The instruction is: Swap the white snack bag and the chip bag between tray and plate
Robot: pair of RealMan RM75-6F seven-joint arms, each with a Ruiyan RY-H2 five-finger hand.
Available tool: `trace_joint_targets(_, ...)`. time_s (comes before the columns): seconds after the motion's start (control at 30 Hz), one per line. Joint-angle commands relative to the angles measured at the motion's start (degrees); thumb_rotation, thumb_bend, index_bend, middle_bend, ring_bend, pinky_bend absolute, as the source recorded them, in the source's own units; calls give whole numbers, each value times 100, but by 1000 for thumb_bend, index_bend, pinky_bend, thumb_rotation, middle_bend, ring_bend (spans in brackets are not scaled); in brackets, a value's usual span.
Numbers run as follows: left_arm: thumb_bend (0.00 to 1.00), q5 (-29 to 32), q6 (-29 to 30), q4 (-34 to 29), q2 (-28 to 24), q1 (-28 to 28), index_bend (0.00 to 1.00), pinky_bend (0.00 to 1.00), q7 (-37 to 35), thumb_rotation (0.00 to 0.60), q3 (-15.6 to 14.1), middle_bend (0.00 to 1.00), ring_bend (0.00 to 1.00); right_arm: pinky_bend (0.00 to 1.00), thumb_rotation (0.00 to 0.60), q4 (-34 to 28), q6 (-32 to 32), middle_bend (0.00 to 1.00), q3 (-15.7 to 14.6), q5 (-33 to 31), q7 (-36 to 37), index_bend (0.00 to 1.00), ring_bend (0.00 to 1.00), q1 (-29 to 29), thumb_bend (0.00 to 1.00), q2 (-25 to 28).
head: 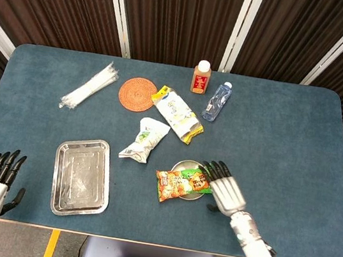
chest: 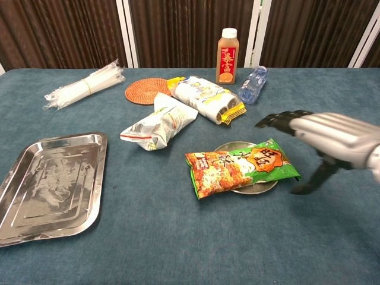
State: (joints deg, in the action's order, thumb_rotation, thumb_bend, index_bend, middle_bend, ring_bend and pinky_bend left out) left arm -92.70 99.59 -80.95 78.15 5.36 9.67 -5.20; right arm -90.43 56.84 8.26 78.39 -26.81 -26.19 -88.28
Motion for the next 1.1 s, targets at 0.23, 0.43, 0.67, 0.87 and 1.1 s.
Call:
trace_joint_targets(0.23,386,-3,-36,-16,-62,-88,0,84,-110,600,169,0,0,116,600,610,-248,233,284,-773,-578,339,60,-571,263,-779)
trace_joint_targets(0.43,385,7,-142,-7,-70,-115,0,84,-138,600,250,0,0,264,600,854,-204,301,280,-914,-582,468,155,-738,288,-1020)
trace_joint_targets(0.67,387,21,-249,0,-72,-134,0,84,-164,600,326,0,0,501,600,1100,-96,518,157,-884,-639,693,408,-834,342,-1157)
trace_joint_targets(0.87,386,-3,-290,11,-70,-154,0,84,-175,600,374,0,0,548,600,1036,144,607,136,-724,-443,803,524,-828,398,-1120)
trace_joint_targets(1.1,387,-10,-300,3,-72,-179,0,84,-172,600,446,0,0,547,600,278,536,620,120,-349,-435,816,530,-798,400,-738)
